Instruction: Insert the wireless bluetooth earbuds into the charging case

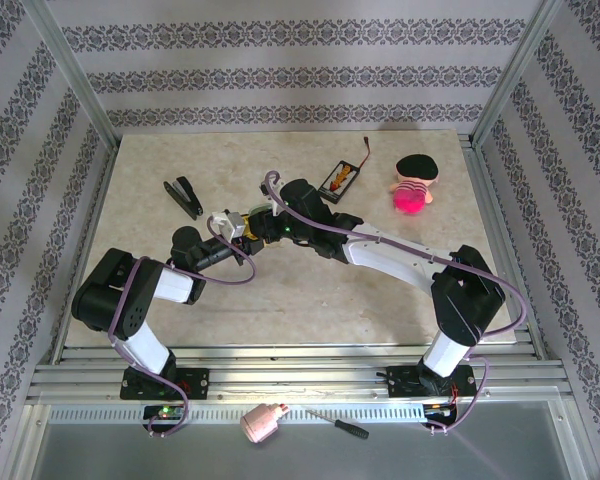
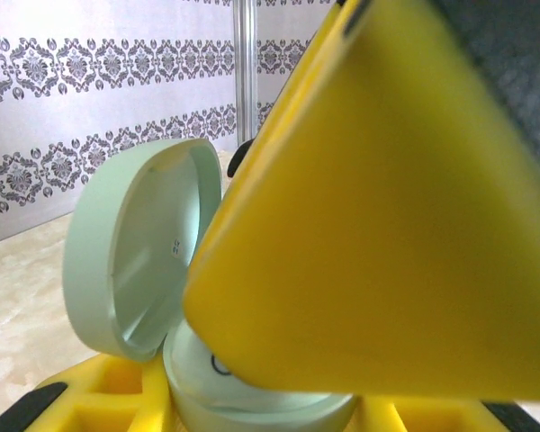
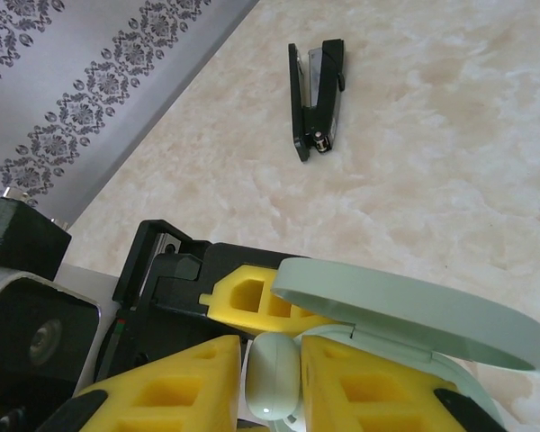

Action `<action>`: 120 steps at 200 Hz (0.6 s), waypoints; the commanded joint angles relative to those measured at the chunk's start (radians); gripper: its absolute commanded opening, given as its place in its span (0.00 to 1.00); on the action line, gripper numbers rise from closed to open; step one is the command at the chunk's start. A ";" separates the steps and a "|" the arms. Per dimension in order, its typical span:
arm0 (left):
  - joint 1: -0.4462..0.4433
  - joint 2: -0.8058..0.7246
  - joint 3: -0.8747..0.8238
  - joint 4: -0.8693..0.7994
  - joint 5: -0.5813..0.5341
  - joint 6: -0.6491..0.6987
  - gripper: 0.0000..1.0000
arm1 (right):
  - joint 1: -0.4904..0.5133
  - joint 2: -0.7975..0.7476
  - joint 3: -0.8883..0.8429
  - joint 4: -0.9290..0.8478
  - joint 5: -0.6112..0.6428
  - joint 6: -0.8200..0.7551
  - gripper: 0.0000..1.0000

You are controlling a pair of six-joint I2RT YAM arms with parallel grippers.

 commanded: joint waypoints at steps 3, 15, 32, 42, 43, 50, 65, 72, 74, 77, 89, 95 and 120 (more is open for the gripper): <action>-0.010 0.003 0.028 0.065 -0.012 0.010 0.18 | -0.006 -0.030 -0.021 -0.019 0.043 0.004 0.26; -0.008 0.004 0.028 0.064 -0.012 0.012 0.18 | -0.007 -0.036 -0.023 -0.020 0.047 0.004 0.27; -0.009 0.008 0.028 0.064 -0.011 0.012 0.18 | -0.007 -0.049 -0.024 -0.020 0.049 0.002 0.31; -0.008 0.009 0.028 0.064 -0.013 0.013 0.18 | -0.007 -0.058 -0.026 -0.019 0.054 -0.001 0.34; -0.008 0.010 0.027 0.065 -0.013 0.013 0.18 | -0.007 -0.058 -0.026 -0.020 0.054 0.000 0.34; -0.010 0.010 0.028 0.065 -0.013 0.014 0.18 | -0.007 -0.066 -0.027 -0.021 0.057 -0.001 0.35; -0.009 0.009 0.025 0.065 -0.016 0.016 0.18 | -0.007 -0.077 -0.030 -0.022 0.064 -0.004 0.36; -0.009 0.009 0.024 0.065 -0.019 0.017 0.18 | -0.007 -0.083 -0.032 -0.025 0.068 -0.006 0.37; -0.009 0.009 0.024 0.064 -0.019 0.018 0.18 | -0.007 -0.084 -0.033 -0.025 0.069 -0.007 0.38; -0.008 0.009 0.025 0.064 -0.019 0.019 0.18 | -0.007 -0.087 -0.033 -0.026 0.069 -0.009 0.39; -0.009 0.009 0.023 0.064 -0.024 0.023 0.17 | -0.005 -0.096 -0.036 -0.027 0.074 -0.012 0.42; -0.009 0.009 0.022 0.065 -0.025 0.026 0.17 | -0.005 -0.102 -0.038 -0.026 0.074 -0.013 0.43; -0.007 0.009 0.014 0.064 -0.034 0.051 0.17 | 0.000 -0.141 -0.055 -0.009 0.079 -0.027 0.48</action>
